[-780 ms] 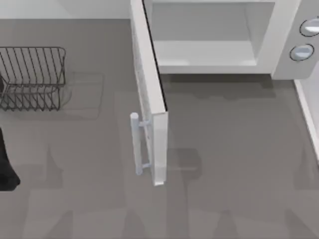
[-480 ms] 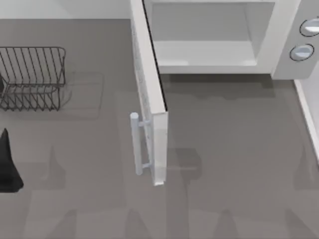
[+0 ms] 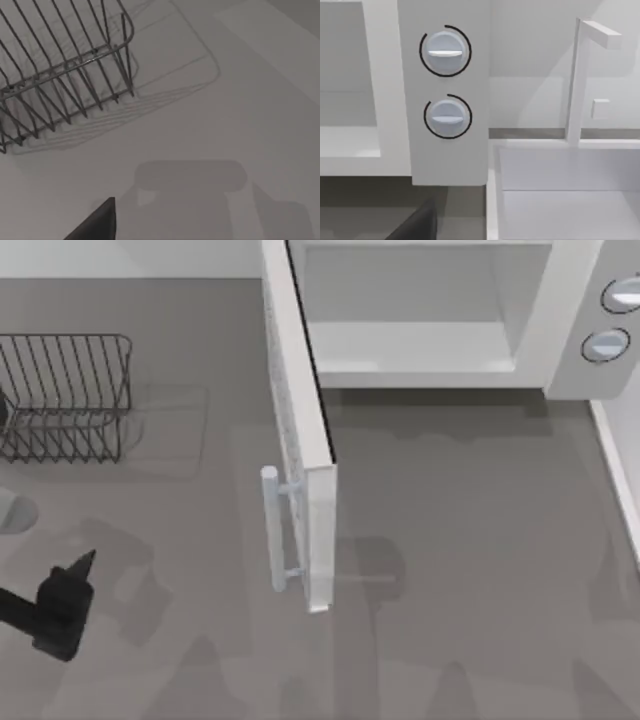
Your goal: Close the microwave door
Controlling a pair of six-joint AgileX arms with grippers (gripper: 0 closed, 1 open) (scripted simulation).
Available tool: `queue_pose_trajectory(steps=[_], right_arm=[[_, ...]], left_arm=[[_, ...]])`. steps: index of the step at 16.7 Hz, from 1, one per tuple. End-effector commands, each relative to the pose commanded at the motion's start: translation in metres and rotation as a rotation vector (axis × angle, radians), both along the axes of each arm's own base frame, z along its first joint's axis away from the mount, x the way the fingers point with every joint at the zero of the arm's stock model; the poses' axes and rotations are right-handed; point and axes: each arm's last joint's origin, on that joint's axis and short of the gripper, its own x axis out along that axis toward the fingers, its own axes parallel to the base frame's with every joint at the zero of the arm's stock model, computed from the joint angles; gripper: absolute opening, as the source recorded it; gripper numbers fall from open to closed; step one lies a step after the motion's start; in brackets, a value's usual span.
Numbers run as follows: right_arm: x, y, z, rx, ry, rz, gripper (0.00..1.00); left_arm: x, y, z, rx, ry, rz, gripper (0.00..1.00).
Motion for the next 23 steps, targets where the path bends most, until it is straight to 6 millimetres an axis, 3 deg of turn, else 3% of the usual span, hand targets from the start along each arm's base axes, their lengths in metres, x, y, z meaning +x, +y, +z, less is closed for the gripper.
queue_pose_trajectory(steps=[6,10,17,23], right_arm=[[0.000,0.000,0.000,0.000,0.000,0.000,1.00],[0.000,0.000,0.000,0.000,0.000,0.000,1.00],[0.000,0.000,0.000,0.000,0.000,0.000,1.00],[0.000,0.000,0.000,0.000,0.000,0.000,1.00]], left_arm=[[0.057,-0.033,0.043,0.171,0.446,-0.362,1.00],[0.104,-0.061,0.074,0.227,0.614,-0.582,1.00],[0.169,-0.103,0.137,0.252,0.538,-0.843,1.00],[0.182,-0.114,0.167,0.259,0.408,-0.922,1.00]])
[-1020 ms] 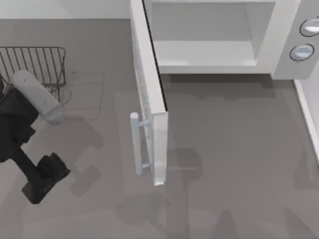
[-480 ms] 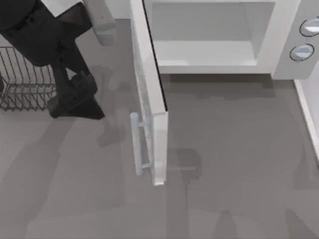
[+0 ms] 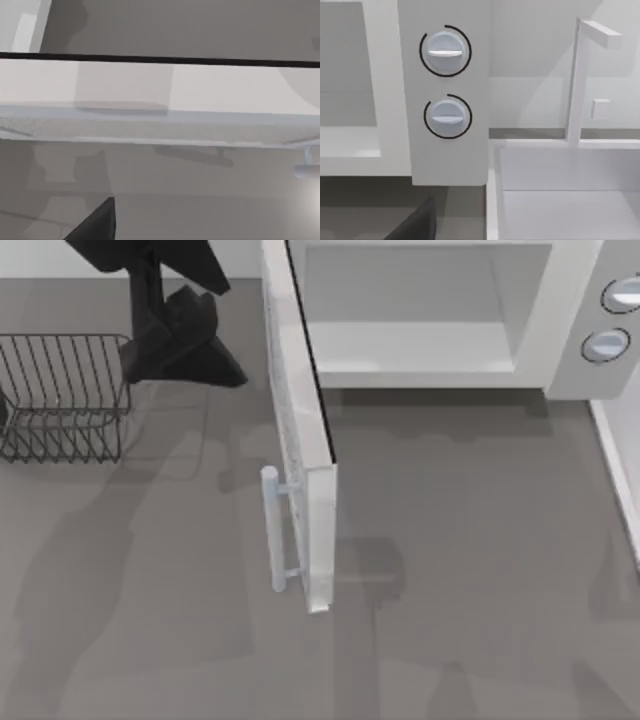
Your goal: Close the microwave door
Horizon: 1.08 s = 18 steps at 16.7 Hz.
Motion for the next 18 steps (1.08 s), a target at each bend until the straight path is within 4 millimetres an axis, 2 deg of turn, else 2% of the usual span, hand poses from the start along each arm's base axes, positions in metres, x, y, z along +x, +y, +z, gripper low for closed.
queue_pose_trajectory(steps=[7,15,18], right_arm=[[0.000,0.000,0.000,0.000,0.000,0.000,1.00],[0.000,0.000,0.000,0.000,0.000,0.000,1.00],[0.000,0.000,0.000,0.000,0.000,0.000,1.00]], left_arm=[[0.000,-0.001,-0.003,0.000,-0.002,0.003,1.00],[0.007,-0.037,-0.064,-0.001,-0.003,0.001,1.00],[0.007,-0.040,-0.069,0.000,0.000,0.000,1.00]])
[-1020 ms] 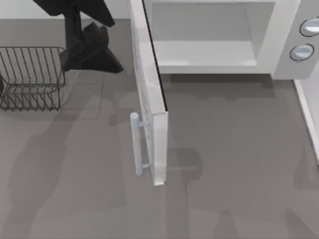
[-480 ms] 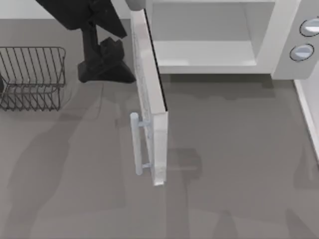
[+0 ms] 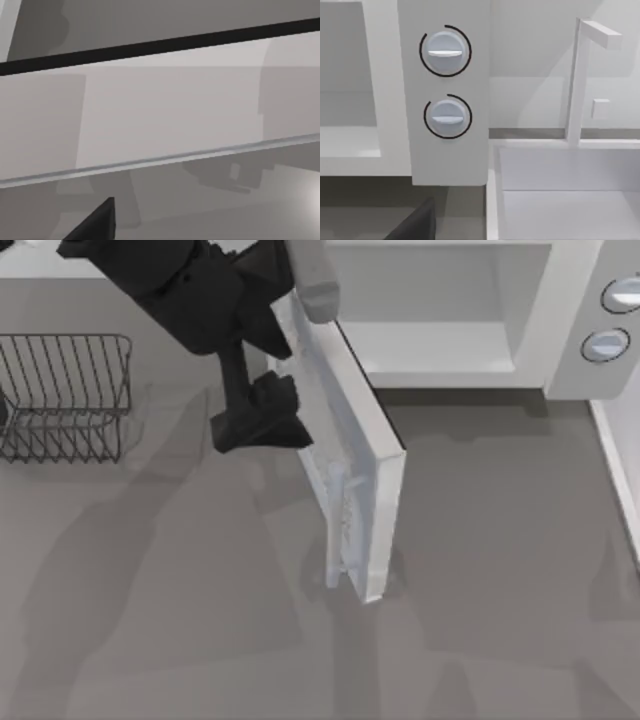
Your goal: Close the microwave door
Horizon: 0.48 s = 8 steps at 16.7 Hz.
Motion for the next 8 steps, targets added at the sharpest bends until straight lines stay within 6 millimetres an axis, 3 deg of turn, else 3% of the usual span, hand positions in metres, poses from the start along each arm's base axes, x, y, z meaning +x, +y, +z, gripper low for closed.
queue_pose_trajectory(steps=[2,8], right_arm=[[0.0000,0.0000,0.0000,0.000,0.000,0.000,1.00],[0.0000,0.0000,0.0000,0.000,0.000,0.000,1.00]], left_arm=[[0.0000,0.0000,0.0000,0.000,0.000,0.000,1.00],[0.0000,0.0000,0.0000,0.000,0.000,0.000,0.55]])
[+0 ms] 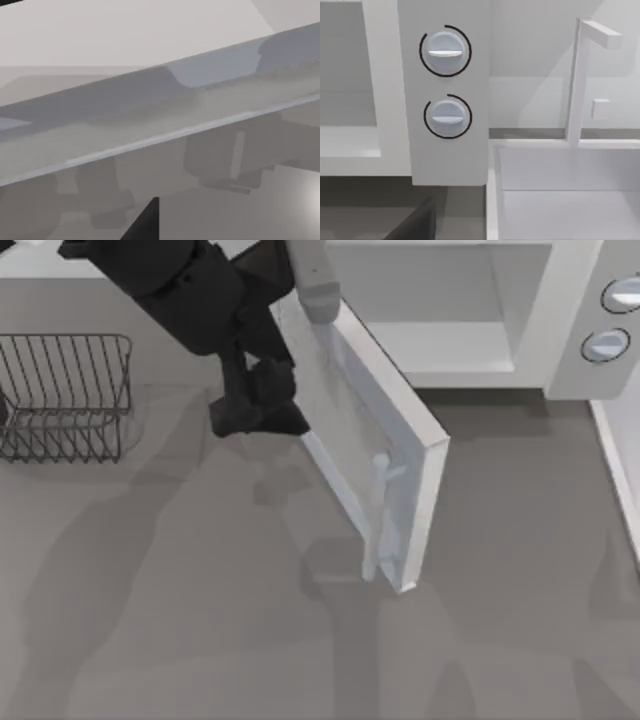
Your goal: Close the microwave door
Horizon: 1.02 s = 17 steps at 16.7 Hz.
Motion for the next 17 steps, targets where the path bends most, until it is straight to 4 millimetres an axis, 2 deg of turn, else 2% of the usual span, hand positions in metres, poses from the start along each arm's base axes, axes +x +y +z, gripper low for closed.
queue_pose_trajectory(steps=[7,17], right_arm=[[0.0000,0.0000,0.0000,0.000,0.000,0.000,1.00],[0.0000,0.0000,0.0000,0.000,0.000,0.000,1.00]], left_arm=[[0.0000,0.0000,0.0000,0.000,0.000,0.000,0.02],[0.0003,-0.0006,0.0000,0.000,0.000,0.001,0.00]])
